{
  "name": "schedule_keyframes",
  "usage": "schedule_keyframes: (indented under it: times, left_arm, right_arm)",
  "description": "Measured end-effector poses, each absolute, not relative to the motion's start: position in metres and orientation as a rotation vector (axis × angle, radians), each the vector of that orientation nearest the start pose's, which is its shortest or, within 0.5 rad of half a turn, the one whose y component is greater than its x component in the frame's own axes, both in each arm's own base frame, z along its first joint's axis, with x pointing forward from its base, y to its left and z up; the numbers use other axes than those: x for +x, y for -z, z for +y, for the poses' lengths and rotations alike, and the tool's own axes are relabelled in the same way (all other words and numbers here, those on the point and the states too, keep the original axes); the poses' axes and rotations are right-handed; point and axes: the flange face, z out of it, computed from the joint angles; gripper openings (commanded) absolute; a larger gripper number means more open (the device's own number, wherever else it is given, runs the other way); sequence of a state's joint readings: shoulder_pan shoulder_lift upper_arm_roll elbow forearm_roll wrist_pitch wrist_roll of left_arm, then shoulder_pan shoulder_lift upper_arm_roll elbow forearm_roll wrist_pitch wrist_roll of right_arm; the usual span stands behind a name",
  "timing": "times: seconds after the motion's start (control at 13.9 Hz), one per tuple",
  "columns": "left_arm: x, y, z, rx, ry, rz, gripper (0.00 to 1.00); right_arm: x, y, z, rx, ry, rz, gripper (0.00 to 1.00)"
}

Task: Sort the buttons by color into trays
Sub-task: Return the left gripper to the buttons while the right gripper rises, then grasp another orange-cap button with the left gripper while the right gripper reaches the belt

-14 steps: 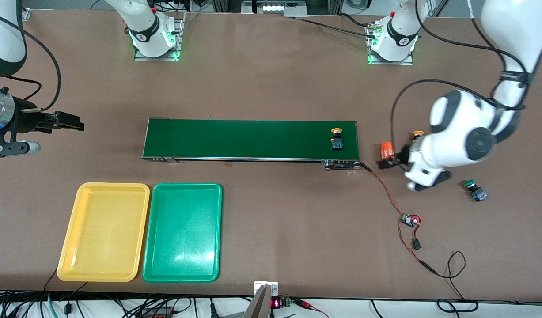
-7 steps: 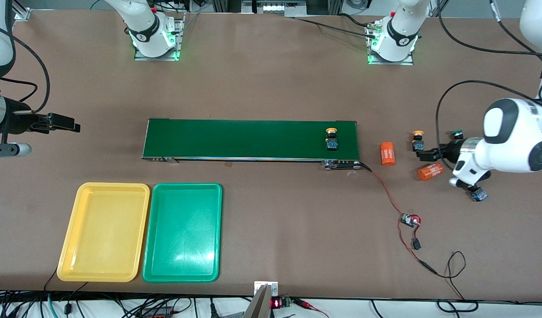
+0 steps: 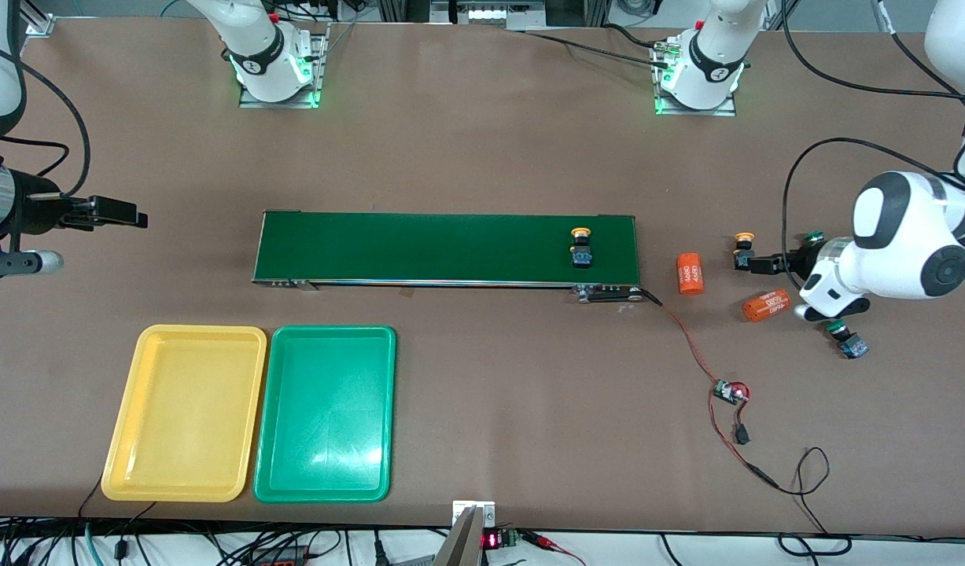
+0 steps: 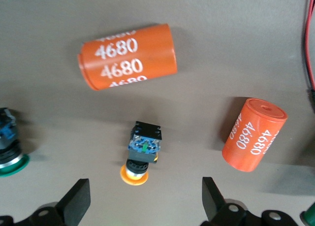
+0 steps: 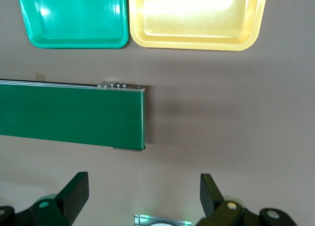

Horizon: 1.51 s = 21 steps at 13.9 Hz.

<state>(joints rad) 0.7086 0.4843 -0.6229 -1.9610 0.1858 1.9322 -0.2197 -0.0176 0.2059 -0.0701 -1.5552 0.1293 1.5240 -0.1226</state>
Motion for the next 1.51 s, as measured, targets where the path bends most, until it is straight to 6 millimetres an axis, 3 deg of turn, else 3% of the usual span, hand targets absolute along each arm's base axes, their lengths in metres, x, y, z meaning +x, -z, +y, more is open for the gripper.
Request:
schedule_keyframes:
  times: [0.29,0.5,0.79,1.0,1.29,1.43,1.51]
  left_arm:
    - [0.554,-0.228,0.063,-3.172,-0.630,-0.274,1.00]
    - [0.551,-0.220,0.070,-3.178,-0.640,-0.270,1.00]
    - [0.546,-0.200,0.078,-3.174,-0.660,-0.252,1.00]
    - [0.544,-0.195,0.077,-3.177,-0.676,-0.246,1.00]
    - [0.537,-0.186,0.073,-3.176,-0.710,-0.236,1.00]
    - [0.534,-0.181,0.072,-3.175,-0.727,-0.228,1.00]
    - [0.533,-0.179,0.071,-3.173,-0.733,-0.222,0.95]
  right_arm:
    - [0.597,-0.511,-0.013,-2.992,-0.294,-0.087,1.00]
    - [0.576,-0.507,0.011,-3.005,-0.187,-0.106,1.00]
    - [0.535,-0.483,0.068,-3.067,-0.149,-0.084,1.00]
    - [0.520,-0.475,0.106,-3.099,-0.118,-0.057,1.00]
    - [0.493,-0.437,0.169,-3.116,-0.070,-0.071,1.00]
    - [0.481,-0.426,0.192,-3.126,-0.091,-0.063,1.00]
    - [0.478,-0.422,0.200,-3.128,-0.101,-0.072,1.00]
